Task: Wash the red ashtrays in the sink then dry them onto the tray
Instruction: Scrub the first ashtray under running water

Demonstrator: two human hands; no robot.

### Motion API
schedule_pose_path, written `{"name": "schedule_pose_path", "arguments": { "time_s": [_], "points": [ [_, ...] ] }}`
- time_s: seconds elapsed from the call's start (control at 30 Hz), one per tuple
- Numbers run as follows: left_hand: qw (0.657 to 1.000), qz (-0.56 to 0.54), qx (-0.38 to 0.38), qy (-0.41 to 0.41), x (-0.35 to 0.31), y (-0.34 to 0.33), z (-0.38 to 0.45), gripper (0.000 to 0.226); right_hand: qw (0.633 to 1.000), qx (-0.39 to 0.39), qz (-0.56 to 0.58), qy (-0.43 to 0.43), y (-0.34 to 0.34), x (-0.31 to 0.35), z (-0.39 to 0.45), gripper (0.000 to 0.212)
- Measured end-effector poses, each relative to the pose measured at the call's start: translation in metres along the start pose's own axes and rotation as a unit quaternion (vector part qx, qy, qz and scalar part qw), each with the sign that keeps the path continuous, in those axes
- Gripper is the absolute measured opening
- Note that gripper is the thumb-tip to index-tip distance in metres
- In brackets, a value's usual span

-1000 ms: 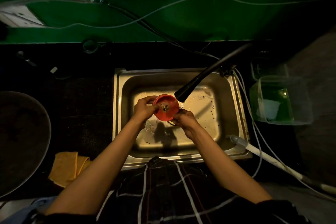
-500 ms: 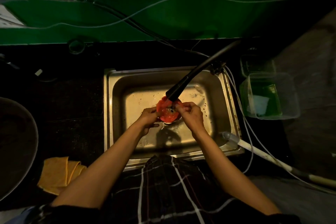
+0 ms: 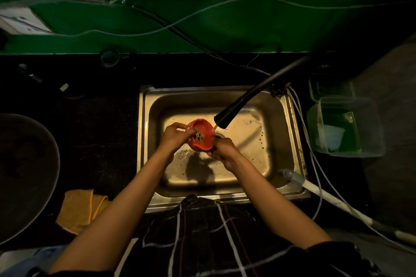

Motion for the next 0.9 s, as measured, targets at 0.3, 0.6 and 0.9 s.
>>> {"name": "schedule_pose_path", "arguments": {
  "time_s": [0.3,0.6,0.9],
  "points": [
    [0.986,0.12,0.033,-0.112,-0.029,-0.031,0.0,0.036,0.996,-0.055,0.075,0.014,0.035,-0.003,-0.018,0.007],
    [0.988,0.012,0.153,-0.023,0.008,-0.051,-0.012,0.043,0.973,-0.142,-0.068,0.168,0.074,0.023,-0.026,0.019],
    [0.994,0.016,0.1,-0.05,0.016,-0.007,-0.019,0.051,0.979,-0.104,-0.112,0.134,0.024,0.033,-0.012,0.011]
  ]
}}
Point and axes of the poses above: each hand's wrist, its own z-axis towards the middle knuckle, its own y-axis out of the back of the hand, x = y × z, the point moved 5 cm from there along z, towards the middle knuckle, and after that the axes turned 7 degrees about z, right-handed, at the moved point
